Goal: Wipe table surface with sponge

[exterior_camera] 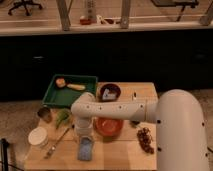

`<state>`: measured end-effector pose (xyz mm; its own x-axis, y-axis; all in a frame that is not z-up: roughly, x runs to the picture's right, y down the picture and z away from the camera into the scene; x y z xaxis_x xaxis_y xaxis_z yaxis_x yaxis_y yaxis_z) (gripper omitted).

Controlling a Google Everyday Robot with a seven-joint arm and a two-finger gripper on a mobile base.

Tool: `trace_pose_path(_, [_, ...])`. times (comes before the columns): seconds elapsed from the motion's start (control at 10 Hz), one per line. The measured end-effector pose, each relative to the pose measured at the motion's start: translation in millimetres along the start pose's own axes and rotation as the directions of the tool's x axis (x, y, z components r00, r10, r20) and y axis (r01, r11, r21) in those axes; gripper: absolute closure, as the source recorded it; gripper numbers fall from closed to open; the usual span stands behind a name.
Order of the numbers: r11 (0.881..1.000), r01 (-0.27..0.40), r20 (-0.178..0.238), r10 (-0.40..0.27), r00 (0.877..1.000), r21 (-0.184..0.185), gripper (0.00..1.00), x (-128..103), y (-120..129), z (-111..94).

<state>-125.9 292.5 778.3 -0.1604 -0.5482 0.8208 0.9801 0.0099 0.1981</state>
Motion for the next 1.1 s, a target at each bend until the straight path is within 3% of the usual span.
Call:
trace_pose_path(0.3, [1.0,0.027,0.036,-0.027,0.999,-0.007,1.0,-29.8,-10.7,7.9])
trace_pose_path(0.6, [0.999,-0.041,0.036,0.041,0.998,-0.022,1.0,-36.4,12.8,3.8])
trace_pose_path(0.9, [0.99,-0.131,0.014,0.132,0.991,-0.041,1.0,-22.6,40.1,-0.7])
trace_pose_path(1.1, [0.986,-0.162,0.006,0.163,0.987,-0.047,1.0,-11.3,43.8,-2.0])
